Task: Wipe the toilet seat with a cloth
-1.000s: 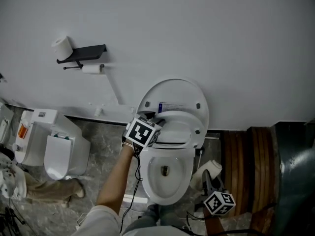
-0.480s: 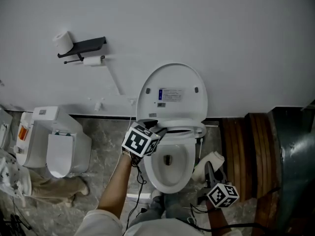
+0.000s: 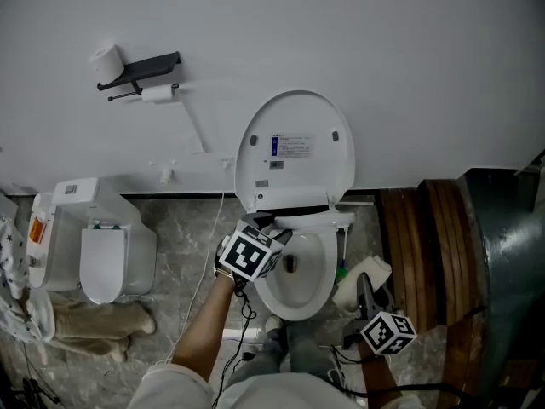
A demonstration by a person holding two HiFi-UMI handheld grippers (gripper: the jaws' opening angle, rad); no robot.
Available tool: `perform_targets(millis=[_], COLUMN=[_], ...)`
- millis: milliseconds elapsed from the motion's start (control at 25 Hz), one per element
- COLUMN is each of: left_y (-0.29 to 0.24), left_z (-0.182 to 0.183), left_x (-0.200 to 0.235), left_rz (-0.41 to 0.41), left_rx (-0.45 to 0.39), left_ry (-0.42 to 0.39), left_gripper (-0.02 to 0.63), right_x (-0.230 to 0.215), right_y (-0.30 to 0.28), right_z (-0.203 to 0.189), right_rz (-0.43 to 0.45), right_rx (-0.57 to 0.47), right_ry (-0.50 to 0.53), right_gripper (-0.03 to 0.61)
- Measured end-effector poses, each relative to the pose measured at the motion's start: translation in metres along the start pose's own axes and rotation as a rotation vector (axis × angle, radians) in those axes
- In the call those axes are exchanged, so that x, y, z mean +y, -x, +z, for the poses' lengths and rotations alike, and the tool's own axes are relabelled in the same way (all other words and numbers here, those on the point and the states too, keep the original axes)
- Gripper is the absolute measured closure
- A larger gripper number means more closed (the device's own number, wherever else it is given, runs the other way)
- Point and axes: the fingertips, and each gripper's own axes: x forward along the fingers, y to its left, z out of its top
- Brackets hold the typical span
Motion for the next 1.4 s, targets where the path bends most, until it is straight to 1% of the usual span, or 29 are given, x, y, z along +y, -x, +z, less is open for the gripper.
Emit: perform_targets(millis=[120, 320, 520, 680, 800, 920, 1040, 1200, 1400], left_y=[0.001, 0.003, 0.001, 0.003, 0.003, 0.003, 0.004, 0.003, 0.000], left_z=[-0.009, -0.023, -0.034, -0.042, -0.052, -0.067, -0.081, -0.101, -0.130], left_x=[-0.007, -0.019, -0.026, -0.034, -0.042, -0.050, -0.061, -0.075, -0.092], left_rz=[-0.007, -0.024, -0.034, -0.054, -0.032, 0.004, 0.014, 0.017, 0.038], left_rx=[0.005, 0.025, 0.042, 0.080, 0.089, 0.071, 0.065, 0.095, 0.128], left_ry=[-0.019, -0.043, -0.076, -0.085, -0.099, -0.112, -0.121, -0.161, -0.210], left_gripper=[0.405, 0.405, 0.405, 0.405, 0.405, 0.403, 0.403, 0.403, 0.403], right_x=[-0.002, -0.010, -0.010, -0.009, -0.016, -0.027, -0.032, -0.030, -0.034], right_y=[0.011, 0.018, 0.016, 0.022, 0.033, 0.047, 0.056, 0.062, 0.069], right_z=[-0.005, -0.013, -0.011, -0.013, -0.019, -0.031, -0.035, -0.037, -0.055], right_rz=[-0.013, -0.021, 0.000, 0.022, 0.024, 0.004, 0.001, 0.015, 0.030], right_rx=[-0.007, 0.013, 0.015, 0.016, 0.025, 0.044, 0.052, 0.060, 0.097], right_ry=[-0.013, -0.018, -0.028, -0.037, -0.033, -0.054, -0.067, -0.054, -0.061], right_gripper=[0.479, 0.479, 0.479, 0.477, 0.479, 0.479, 0.479, 0.479, 0.479])
